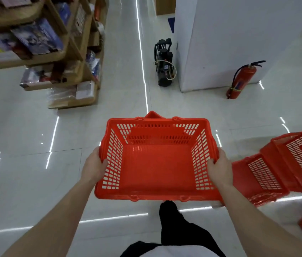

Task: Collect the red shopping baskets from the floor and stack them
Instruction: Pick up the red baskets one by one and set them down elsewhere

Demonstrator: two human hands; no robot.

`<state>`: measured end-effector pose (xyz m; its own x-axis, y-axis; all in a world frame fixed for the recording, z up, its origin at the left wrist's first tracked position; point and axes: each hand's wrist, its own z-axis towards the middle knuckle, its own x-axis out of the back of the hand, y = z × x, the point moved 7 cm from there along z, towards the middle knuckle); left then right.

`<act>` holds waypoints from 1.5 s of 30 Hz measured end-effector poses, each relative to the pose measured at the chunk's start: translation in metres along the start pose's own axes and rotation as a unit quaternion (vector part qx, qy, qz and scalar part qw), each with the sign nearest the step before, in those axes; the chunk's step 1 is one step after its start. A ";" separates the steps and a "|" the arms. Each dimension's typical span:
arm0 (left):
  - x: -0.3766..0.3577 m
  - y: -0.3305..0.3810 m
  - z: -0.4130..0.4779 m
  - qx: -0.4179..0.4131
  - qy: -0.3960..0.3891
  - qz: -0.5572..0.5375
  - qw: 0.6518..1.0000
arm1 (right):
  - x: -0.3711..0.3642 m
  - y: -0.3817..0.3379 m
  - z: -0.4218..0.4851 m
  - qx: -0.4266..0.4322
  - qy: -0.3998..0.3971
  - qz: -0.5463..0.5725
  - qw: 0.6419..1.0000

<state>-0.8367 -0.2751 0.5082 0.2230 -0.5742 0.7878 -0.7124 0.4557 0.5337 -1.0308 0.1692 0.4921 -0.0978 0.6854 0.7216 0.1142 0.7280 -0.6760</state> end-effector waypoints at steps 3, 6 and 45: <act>-0.014 0.026 0.056 0.002 -0.014 0.028 1.000 | -0.027 0.005 0.049 -0.037 -0.023 0.017 0.999; -0.030 0.051 0.110 0.002 -0.032 0.061 0.998 | -0.054 0.011 0.089 -0.068 -0.045 0.023 0.996; -0.226 0.139 0.331 -0.246 -0.375 0.310 0.839 | -0.196 0.046 0.075 -0.388 -0.072 -0.077 0.916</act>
<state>-1.2061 -0.3078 0.3026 -0.7002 -0.3059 0.6451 -0.1350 0.9440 0.3010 -1.0805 0.0691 0.3080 -0.2945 0.6112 0.7347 0.7501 0.6241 -0.2185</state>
